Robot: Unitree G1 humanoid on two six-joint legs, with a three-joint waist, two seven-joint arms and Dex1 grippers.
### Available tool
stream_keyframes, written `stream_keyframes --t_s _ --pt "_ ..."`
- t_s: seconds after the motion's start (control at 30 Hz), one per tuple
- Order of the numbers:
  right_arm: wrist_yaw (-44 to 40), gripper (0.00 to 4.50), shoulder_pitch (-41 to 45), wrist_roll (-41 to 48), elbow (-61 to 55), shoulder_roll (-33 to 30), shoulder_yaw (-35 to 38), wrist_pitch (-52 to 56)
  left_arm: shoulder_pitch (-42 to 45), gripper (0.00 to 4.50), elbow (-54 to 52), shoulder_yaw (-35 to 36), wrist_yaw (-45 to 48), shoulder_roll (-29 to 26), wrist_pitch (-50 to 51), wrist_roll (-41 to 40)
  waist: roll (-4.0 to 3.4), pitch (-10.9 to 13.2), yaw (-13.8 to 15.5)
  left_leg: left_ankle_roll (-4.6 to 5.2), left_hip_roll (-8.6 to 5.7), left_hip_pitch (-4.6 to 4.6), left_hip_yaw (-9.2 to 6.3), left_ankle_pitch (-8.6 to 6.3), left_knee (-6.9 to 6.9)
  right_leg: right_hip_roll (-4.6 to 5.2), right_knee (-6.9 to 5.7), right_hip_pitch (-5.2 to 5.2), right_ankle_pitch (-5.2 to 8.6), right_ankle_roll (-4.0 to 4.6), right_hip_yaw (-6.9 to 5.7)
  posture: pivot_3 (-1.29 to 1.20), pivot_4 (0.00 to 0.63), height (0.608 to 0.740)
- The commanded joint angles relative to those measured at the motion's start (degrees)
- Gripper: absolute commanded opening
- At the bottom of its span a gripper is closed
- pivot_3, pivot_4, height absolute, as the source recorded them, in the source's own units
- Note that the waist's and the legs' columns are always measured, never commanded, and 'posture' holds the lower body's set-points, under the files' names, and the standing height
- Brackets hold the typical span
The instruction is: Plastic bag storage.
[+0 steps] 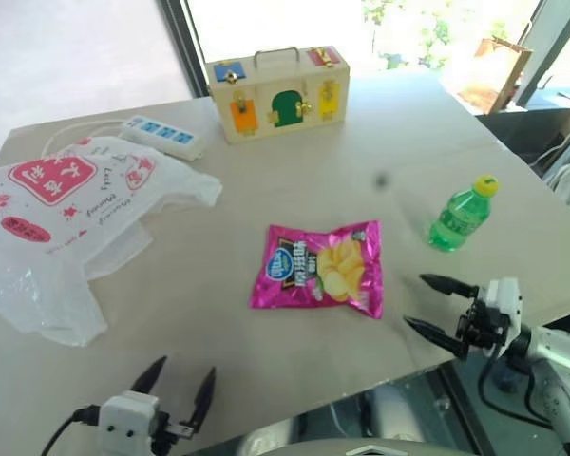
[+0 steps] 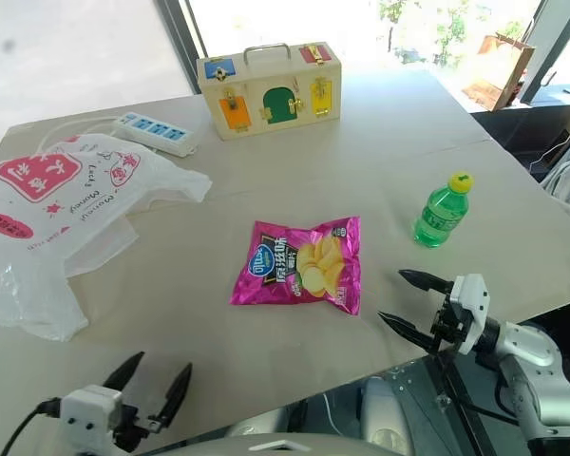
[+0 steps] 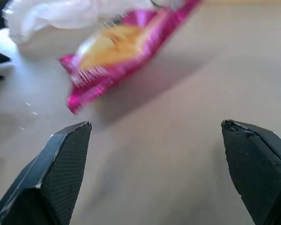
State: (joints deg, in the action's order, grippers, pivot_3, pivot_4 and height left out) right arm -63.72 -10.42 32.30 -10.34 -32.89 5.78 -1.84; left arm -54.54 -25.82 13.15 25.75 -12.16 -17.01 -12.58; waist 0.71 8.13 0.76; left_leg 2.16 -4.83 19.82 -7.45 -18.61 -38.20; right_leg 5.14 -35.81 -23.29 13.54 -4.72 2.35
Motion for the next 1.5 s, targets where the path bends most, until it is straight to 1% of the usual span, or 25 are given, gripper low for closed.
stream_keyframes --t_s 0.03,0.1,0.2,0.3,0.37,0.43,0.53,0.63,0.77,0.83,1.0,1.23,1.33,1.5 --pt "0.26 4.49 1.30 8.47 -11.24 -3.91 1.77 8.24 -1.70 4.28 -2.74 4.29 -2.79 1.30 -4.67 1.98 0.01 0.00 0.02 0.00 0.00 0.00 0.00 0.00 -0.02 0.00 -0.01 0.00 0.00 0.00 0.00 0.00 0.150 0.740" --pt "1.88 4.49 3.22 14.49 -16.69 -6.85 0.85 16.10 -1.74 4.28 -2.79 6.30 -5.67 2.91 -5.43 4.19 0.06 0.00 0.08 0.00 0.00 0.01 -0.01 0.00 -0.06 0.00 -0.01 0.03 0.00 0.00 -0.02 0.00 0.150 0.740" --pt "5.13 4.49 8.45 20.48 -21.79 -8.15 -1.20 23.76 -0.47 4.28 -2.82 10.23 -12.47 7.18 -5.22 7.93 0.27 0.02 0.00 0.05 0.02 0.03 0.03 -0.04 -0.12 0.01 0.00 0.04 0.00 -0.01 0.01 0.00 0.150 0.740" --pt "6.84 4.49 12.12 20.85 -24.31 -7.35 -3.70 26.70 2.37 4.28 -3.25 13.44 -17.90 9.23 -3.28 12.12 0.47 -0.01 0.50 0.05 0.01 0.06 -0.05 -0.04 -0.12 0.00 0.01 0.05 0.00 -0.01 -0.12 0.00 0.150 0.740" --pt "7.74 4.49 14.03 20.35 -24.25 -6.17 -4.94 27.15 4.86 4.28 -2.42 15.73 -21.25 9.27 -0.65 14.43 0.50 -0.02 1.03 0.05 -0.02 0.08 -0.10 -0.04 -0.12 0.03 0.01 0.05 0.00 -0.01 -0.19 0.00 0.150 0.740" --pt "8.30 4.49 15.26 20.05 -23.71 -5.29 -5.58 27.73 6.76 4.28 -1.70 16.78 -22.71 9.01 1.10 15.23 0.51 -0.03 1.30 0.04 -0.05 0.08 -0.11 -0.04 -0.15 0.02 0.02 0.03 -0.01 -0.01 -0.22 0.00 0.150 0.740" --pt "7.34 4.49 16.72 18.17 -22.32 -4.56 -6.89 27.59 9.65 4.28 -0.46 17.80 -23.11 7.92 3.06 14.53 0.52 -0.04 1.37 0.04 -0.06 0.08 -0.10 -0.04 -0.16 0.02 0.02 0.01 -0.01 -0.01 -0.20 0.00 0.150 0.740" --pt "6.21 4.49 18.08 16.76 -21.05 -3.83 -7.98 27.09 12.66 4.28 0.21 17.32 -21.11 6.11 4.90 11.38 0.53 -0.05 1.39 0.04 -0.07 0.07 -0.12 -0.03 -0.16 0.02 -0.01 0.00 -0.01 -0.01 -0.23 0.00 0.150 0.740" --pt "5.92 4.49 18.97 15.80 -20.54 -2.55 -8.64 27.14 14.10 4.28 0.71 15.93 -17.07 4.43 7.11 6.69 0.48 -0.07 1.26 0.02 -0.06 0.07 -0.11 -0.04 -0.16 0.02 -0.03 -0.05 -0.01 0.00 -0.18 0.00 0.150 0.740" --pt "5.91 4.49 18.88 15.17 -20.79 -1.86 -9.11 27.08 15.96 4.28 1.51 15.32 -16.06 3.72 11.02 4.07 0.45 -0.07 1.22 0.01 -0.06 0.08 -0.11 -0.05 -0.16 0.02 -0.04 -0.06 -0.01 0.00 -0.17 0.00 0.150 0.740" --pt "6.18 4.49 18.62 13.86 -20.98 -0.59 -9.53 26.56 21.11 4.28 2.24 17.74 -16.50 2.62 12.33 0.81 0.45 -0.09 1.31 0.00 -0.05 0.08 -0.13 -0.05 -0.16 -0.01 -0.07 -0.08 -0.02 0.00 -0.18 0.00 0.150 0.740" --pt "6.09 4.49 18.96 11.58 -20.20 0.87 -10.01 25.63 26.57 4.28 3.84 18.61 -16.60 0.26 13.73 -1.02 0.44 -0.11 1.13 -0.02 -0.06 0.08 -0.11 -0.05 -0.15 -0.02 -0.08 -0.12 -0.02 0.01 -0.15 0.00 0.150 0.740" --pt "5.70 4.49 18.66 10.63 -19.87 1.08 -10.08 25.05 27.17 4.28 2.96 19.58 -16.95 0.32 13.16 -1.35 0.44 -0.11 1.01 -0.02 -0.06 0.08 -0.11 -0.05 -0.16 -0.01 -0.08 -0.12 -0.02 0.01 -0.14 0.00 0.150 0.740" --pt "5.54 4.49 18.33 9.66 -19.68 1.74 -10.48 24.35 28.33 4.28 4.78 21.56 -19.52 0.57 15.63 -2.01 0.44 -0.11 0.61 -0.02 -0.06 0.08 -0.11 -0.06 -0.16 -0.01 -0.08 -0.12 -0.02 0.01 -0.13 0.00 0.150 0.740"
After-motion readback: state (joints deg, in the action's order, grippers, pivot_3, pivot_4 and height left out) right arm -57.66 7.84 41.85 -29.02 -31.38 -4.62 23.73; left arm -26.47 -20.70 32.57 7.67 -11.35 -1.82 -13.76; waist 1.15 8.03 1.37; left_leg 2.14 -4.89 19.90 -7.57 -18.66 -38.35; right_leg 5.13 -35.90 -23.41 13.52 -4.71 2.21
